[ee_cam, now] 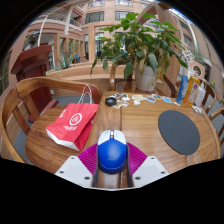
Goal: Arrange mouse
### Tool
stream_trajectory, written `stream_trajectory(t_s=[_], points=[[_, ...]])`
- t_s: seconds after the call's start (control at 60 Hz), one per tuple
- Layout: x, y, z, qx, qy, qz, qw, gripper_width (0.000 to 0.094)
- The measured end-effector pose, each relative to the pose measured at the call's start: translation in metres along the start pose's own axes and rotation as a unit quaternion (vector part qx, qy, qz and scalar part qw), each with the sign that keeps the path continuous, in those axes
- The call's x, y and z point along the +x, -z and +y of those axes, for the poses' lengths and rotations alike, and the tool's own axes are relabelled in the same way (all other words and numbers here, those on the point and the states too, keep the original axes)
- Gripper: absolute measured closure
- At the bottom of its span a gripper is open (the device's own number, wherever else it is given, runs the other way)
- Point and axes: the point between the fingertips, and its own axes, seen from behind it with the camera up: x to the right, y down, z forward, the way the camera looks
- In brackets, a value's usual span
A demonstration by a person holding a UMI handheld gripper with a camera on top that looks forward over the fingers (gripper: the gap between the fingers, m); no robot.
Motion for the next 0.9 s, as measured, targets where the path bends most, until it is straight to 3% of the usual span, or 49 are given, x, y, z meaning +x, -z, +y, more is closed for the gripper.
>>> stream_trajectory(t_s=[0.083,0.183,0.383,0.483,0.583,0.65,0.7,0.783,0.9], points=[[0.002,0.003,-0.001,0.001,0.016,-0.006,1.0,0.0555],[-0.007,0.026,-0.023,0.02,0.024,-0.046,0.998,0.0554],[0.02,0.14,-0.172,0.192,-0.012,-0.109,0.975,0.0554],[0.074,0.154,-0.211,0.222,-0.033,-0.102,0.969,0.0556],[0.148,0.116,-0.194,0.2,-0.036,-0.058,0.977,0.0558],[0.185,0.072,-0.178,0.153,-0.041,-0.023,0.987,0.0559],[0.216,0.04,-0.136,0.116,-0.042,-0.004,0.992,0.0558],[0.238,0.007,-0.098,0.058,-0.047,0.014,0.997,0.0556],[0.254,-0.018,-0.052,0.016,-0.045,0.023,0.999,0.0553]])
